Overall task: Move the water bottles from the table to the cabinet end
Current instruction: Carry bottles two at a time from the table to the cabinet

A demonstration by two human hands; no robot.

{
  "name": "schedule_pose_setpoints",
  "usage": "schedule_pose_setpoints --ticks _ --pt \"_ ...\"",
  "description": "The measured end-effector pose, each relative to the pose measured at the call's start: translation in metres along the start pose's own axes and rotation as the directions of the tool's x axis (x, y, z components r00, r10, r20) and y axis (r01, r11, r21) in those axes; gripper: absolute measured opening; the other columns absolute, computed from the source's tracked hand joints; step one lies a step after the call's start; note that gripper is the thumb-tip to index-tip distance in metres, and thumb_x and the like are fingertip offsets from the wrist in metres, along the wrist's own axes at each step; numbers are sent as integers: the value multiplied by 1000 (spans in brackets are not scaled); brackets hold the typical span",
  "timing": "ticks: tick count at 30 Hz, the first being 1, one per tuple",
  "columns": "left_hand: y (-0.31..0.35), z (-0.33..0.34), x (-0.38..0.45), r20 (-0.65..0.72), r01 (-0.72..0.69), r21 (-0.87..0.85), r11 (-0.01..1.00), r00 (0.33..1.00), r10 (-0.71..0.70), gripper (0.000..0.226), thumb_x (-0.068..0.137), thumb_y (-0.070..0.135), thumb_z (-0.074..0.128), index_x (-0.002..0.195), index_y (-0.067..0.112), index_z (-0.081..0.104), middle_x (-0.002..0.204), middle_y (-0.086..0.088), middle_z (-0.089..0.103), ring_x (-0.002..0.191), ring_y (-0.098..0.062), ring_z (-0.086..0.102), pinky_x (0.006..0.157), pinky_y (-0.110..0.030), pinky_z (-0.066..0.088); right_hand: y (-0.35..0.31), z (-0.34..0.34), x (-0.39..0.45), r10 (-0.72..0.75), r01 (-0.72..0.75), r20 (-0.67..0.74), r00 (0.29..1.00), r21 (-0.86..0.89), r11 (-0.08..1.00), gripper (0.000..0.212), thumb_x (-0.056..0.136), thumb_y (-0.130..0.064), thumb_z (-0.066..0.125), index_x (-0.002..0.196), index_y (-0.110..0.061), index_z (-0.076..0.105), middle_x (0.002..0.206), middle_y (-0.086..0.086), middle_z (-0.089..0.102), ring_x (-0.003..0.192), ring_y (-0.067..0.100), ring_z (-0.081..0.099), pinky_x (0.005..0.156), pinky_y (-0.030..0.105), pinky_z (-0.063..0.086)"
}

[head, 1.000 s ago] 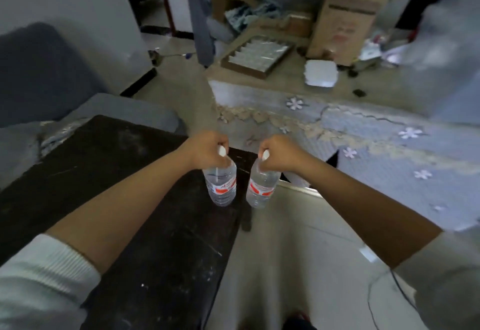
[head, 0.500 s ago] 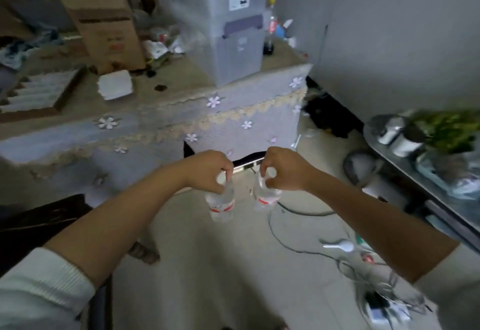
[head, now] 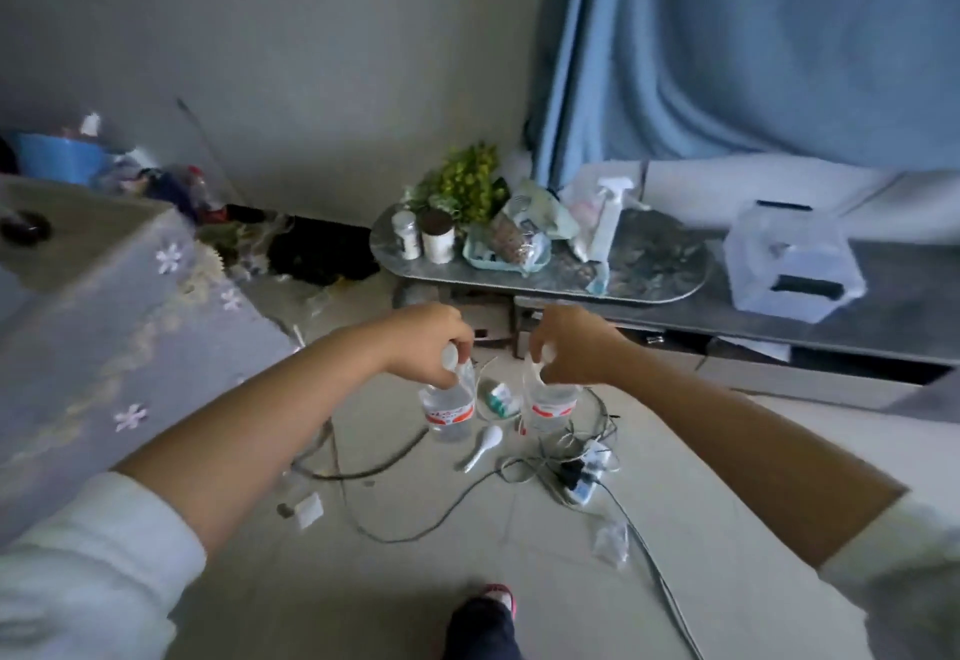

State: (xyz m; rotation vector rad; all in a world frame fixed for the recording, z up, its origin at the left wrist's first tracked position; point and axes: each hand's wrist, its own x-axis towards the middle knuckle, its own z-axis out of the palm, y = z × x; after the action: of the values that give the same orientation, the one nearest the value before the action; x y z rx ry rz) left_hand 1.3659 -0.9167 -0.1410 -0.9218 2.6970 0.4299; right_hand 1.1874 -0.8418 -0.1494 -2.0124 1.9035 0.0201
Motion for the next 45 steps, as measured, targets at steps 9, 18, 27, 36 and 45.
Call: schedule_pose_setpoints --ticks 9,18,27,36,45 --pt "83 -50 148 62 -410 10 912 911 408 19 69 16 66 88 14 68 83 6 50 86 -14 52 84 -31 49 123 -22 -70 570 -551 -88 817 176 816 29 80 -14 59 108 -14 65 122 7 57 109 27 57 73 26 41" --pt "233 -53 243 107 -572 51 818 818 565 17 73 16 65 90 15 67 86 1 54 83 -17 52 71 -26 43 227 -27 -179 888 -811 -60 456 382 442 30 80 -17 63 109 -13 68 110 11 59 109 28 58 73 23 38" --pt "420 -29 335 211 -570 -41 821 798 564 17 75 12 64 70 24 53 76 7 52 81 -15 52 58 -19 40 376 -12 -284 930 -894 115 349 337 294 31 79 -16 62 108 -6 67 96 9 57 90 21 55 48 15 27" --pt "580 -23 410 146 -535 -108 838 825 545 11 75 16 66 73 18 56 81 1 54 81 -19 52 58 -22 41 514 -19 -379 947 -880 39 319 383 281 30 81 -11 60 110 -6 65 81 2 45 109 28 58 48 14 24" --pt "700 -41 512 102 -546 -136 826 822 560 13 75 12 70 79 13 58 90 -5 55 83 -18 50 51 -18 35 641 -48 -434 975 -887 44 218 426 179 31 83 -14 59 113 -6 64 105 15 61 114 28 57 86 28 47"
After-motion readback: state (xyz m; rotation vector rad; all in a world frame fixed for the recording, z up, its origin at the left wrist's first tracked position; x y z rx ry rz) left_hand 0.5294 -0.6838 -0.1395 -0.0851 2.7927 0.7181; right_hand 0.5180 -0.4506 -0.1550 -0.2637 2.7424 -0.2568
